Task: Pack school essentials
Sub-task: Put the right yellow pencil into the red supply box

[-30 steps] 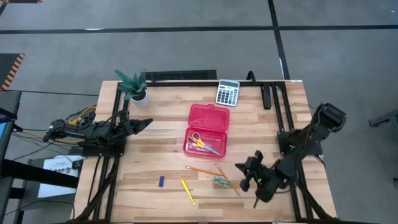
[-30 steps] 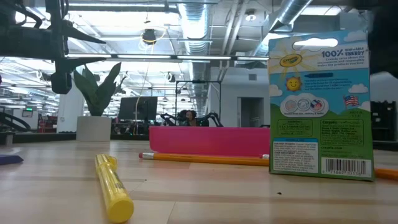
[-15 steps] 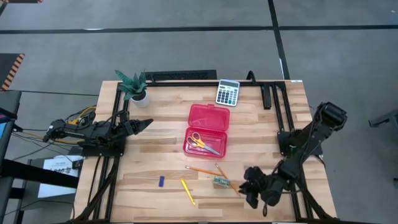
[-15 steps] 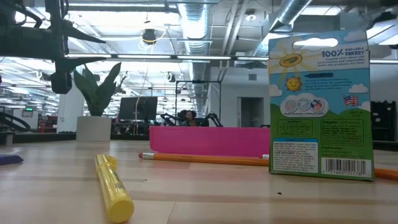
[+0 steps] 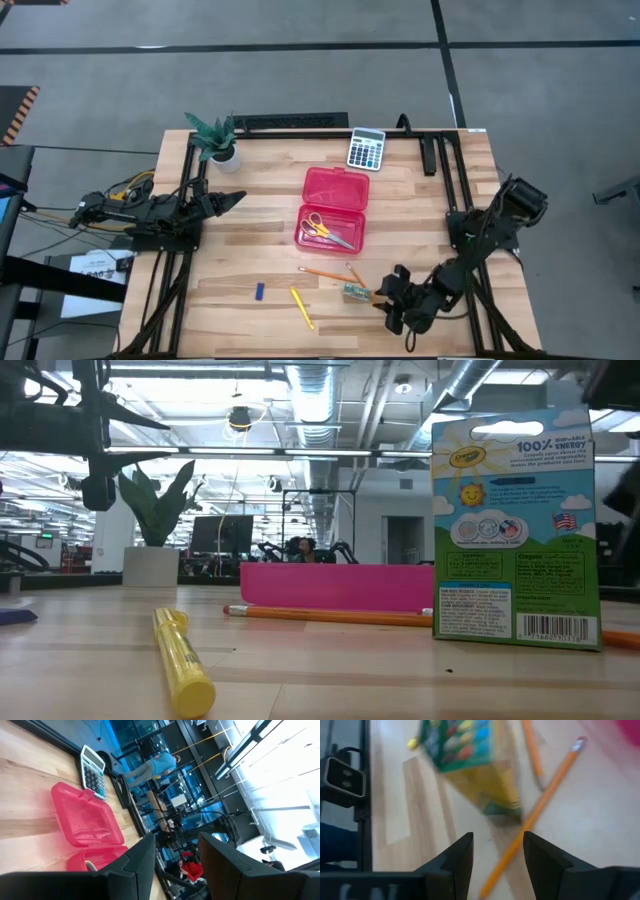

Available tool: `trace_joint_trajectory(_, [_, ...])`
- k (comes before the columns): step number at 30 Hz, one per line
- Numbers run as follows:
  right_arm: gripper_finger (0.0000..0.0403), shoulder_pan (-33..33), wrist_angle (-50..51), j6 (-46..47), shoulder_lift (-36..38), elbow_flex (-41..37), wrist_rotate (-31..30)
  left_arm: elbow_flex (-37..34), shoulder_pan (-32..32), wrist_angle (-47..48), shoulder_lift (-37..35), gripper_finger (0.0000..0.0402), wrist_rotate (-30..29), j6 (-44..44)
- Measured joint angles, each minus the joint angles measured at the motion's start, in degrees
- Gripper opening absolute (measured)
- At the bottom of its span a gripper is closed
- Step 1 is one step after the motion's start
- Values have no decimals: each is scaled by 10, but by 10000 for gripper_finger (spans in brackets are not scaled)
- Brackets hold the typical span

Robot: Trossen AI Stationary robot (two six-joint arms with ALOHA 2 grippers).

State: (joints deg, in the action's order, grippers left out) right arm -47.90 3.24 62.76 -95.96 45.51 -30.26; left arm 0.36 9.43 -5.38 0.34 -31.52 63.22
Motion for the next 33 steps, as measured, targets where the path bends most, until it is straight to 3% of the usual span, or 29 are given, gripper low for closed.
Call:
trace_joint_trajectory(5, [160, -28, -30, 69, -59, 0, -25, 0, 0, 0, 0, 137, 1, 3])
trace_joint_trajectory(12, [157, -77, -44, 171, -123, 2, -130, 0, 0, -1, 0, 137, 1, 15])
trace_joint_trajectory(16, [152, -93, -41, 206, -150, 2, -157, 0, 0, -1, 0, 137, -5, 15])
trace_joint_trajectory(23, [108, -105, -46, 173, -205, 21, -222, 0, 0, 0, 0, 137, -15, 15])
trace_joint_trajectory(33, [46, -93, -13, 152, -191, 25, -200, 0, 0, 0, 0, 137, -36, 15])
